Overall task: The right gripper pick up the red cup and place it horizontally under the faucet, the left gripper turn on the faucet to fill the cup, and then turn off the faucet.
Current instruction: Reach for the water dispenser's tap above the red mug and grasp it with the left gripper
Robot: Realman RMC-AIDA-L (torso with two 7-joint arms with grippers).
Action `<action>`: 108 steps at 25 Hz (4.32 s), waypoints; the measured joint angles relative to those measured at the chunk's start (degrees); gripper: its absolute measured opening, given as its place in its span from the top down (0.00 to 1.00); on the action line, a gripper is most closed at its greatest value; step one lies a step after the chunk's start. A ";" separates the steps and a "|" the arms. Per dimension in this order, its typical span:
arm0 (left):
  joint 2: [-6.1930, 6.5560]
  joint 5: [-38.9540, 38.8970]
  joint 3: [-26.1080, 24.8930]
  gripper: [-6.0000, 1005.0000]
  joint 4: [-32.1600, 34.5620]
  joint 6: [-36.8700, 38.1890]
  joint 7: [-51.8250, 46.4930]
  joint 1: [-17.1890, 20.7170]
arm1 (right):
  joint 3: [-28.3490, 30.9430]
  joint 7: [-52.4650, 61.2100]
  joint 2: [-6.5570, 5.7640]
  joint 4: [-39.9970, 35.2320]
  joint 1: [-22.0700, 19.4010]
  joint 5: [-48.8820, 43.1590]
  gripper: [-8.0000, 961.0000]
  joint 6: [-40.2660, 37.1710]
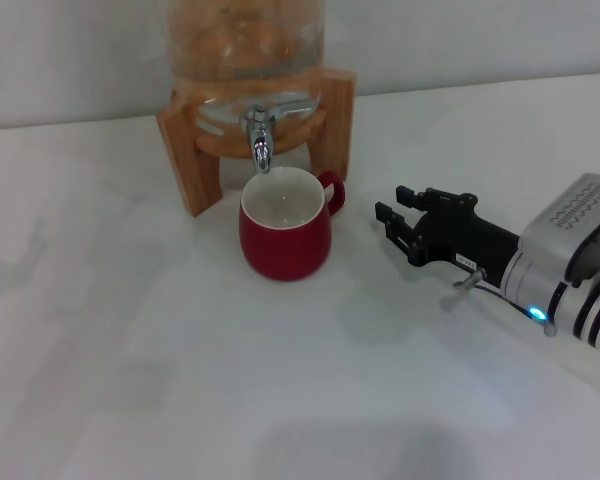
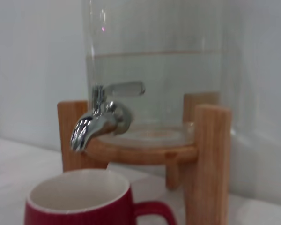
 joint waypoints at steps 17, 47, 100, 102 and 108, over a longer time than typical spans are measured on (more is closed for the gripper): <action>0.03 -0.42 -0.06 0.16 0.18 -0.25 0.00 0.00 | 18.04 -1.40 -0.44 6.82 -1.31 0.03 0.62 -8.93; 0.08 -7.03 -0.17 0.16 1.48 -0.88 0.26 2.05 | 33.55 -2.41 1.32 8.35 -7.78 0.45 0.12 -16.69; 3.21 90.45 -13.95 0.16 63.87 13.45 -77.70 3.23 | 28.71 2.33 2.06 4.68 -5.63 0.13 0.13 -9.79; 3.38 88.69 -14.94 0.16 62.04 12.63 -75.18 1.93 | 28.22 2.33 2.14 4.45 -5.78 0.15 0.13 -9.65; 3.60 83.17 -15.84 0.16 58.73 9.97 -69.52 -1.11 | 26.80 2.73 2.19 3.96 -6.05 0.42 0.13 -9.55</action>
